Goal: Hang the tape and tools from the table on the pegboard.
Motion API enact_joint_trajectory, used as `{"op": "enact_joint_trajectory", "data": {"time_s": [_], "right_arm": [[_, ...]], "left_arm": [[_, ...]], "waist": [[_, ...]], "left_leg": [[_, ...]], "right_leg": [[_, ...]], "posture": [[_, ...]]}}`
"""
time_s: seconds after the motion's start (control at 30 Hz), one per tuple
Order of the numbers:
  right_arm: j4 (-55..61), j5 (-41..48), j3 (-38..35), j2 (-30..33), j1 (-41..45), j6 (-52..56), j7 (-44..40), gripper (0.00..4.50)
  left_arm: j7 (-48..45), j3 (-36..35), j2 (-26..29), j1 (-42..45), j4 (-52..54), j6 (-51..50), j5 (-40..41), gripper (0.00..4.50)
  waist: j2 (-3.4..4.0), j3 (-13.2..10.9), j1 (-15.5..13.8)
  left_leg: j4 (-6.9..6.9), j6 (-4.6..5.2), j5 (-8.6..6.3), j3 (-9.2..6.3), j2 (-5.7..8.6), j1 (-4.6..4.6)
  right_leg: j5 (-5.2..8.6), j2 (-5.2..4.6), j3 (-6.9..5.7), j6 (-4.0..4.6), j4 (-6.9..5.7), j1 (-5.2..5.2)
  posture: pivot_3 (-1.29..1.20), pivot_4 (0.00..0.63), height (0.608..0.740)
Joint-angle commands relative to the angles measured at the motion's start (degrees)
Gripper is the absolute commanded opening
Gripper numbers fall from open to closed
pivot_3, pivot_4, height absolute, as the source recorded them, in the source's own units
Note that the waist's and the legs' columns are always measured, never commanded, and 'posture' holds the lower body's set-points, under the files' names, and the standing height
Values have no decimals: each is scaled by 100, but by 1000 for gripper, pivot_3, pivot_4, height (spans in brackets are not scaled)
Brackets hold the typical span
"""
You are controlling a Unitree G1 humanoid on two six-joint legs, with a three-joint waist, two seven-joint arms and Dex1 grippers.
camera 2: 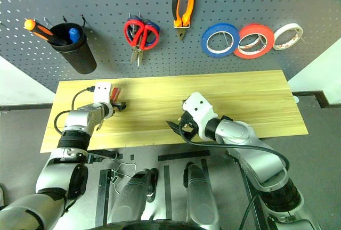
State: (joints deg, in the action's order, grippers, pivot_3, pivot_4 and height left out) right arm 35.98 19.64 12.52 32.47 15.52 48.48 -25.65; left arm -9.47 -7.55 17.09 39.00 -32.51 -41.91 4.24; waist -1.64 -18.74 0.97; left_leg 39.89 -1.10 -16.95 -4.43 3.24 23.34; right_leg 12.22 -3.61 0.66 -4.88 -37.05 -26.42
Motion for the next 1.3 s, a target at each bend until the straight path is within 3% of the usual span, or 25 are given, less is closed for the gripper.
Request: {"op": "enact_joint_trajectory", "data": {"time_s": [0.03, 0.27, 0.33, 0.5, 0.7, 1.0, 1.3], "right_arm": [[225, -6, -155, 2, -40, -36, -15, 4500], [210, -38, -158, 5, -50, -46, -27, 4500], [204, -46, -159, 4, -59, -53, -25, 4500], [142, -97, -116, -20, -64, -109, -14, 4500], [-33, -195, -79, -46, -19, -338, -74, 4500], [-597, -429, -71, -66, 218, -924, -290, 4500], [-652, -108, -561, 91, 111, -1639, -1010, 4500]], "left_arm": [[35, -21, 36, -71, 188, -64, 11, 3608], [16, 15, 10, -57, 216, -92, 7, 1222], [17, 24, -7, -51, 220, -91, 5, 838], [-106, 123, -47, -85, 465, -167, 21, 838], [-774, 562, -92, -629, 1838, -446, 229, 838], [-762, 694, -53, -1204, 2973, -900, 259, 838], [-583, 818, -95, -1693, 3926, -973, 184, 838]], "waist": [[-1, -9, 0], [-1, -29, -3], [-2, -30, -4], [-2, -30, -9], [-2, -29, -29], [-4, -4, -61], [-5, 216, -219]], "left_leg": [[-1, 0, 0, 0, 0, 0], [-6, 0, 0, 0, 0, 0], [-10, -1, 0, 0, 0, 0], [-20, -1, 0, 0, 0, 1], [-55, -7, 4, -4, 0, 3], [-81, -37, 21, -5, -1, 7], [-81, -41, 23, -3, 0, 8]], "right_leg": [[0, 0, 0, 0, 1, 0], [0, 0, 0, -1, 7, -1], [0, -1, 0, -1, 10, -1], [1, -1, 0, -1, 18, -3], [0, -3, 2, 0, 52, -5], [-1, -2, 0, 0, 83, -6], [-1, 0, -6, 0, 89, -2]], "posture": [[-15, 374, 740], [-17, 373, 740], [-16, 371, 740], [-11, 361, 740], [12, 321, 740], [54, 237, 740], [97, 160, 740]]}}
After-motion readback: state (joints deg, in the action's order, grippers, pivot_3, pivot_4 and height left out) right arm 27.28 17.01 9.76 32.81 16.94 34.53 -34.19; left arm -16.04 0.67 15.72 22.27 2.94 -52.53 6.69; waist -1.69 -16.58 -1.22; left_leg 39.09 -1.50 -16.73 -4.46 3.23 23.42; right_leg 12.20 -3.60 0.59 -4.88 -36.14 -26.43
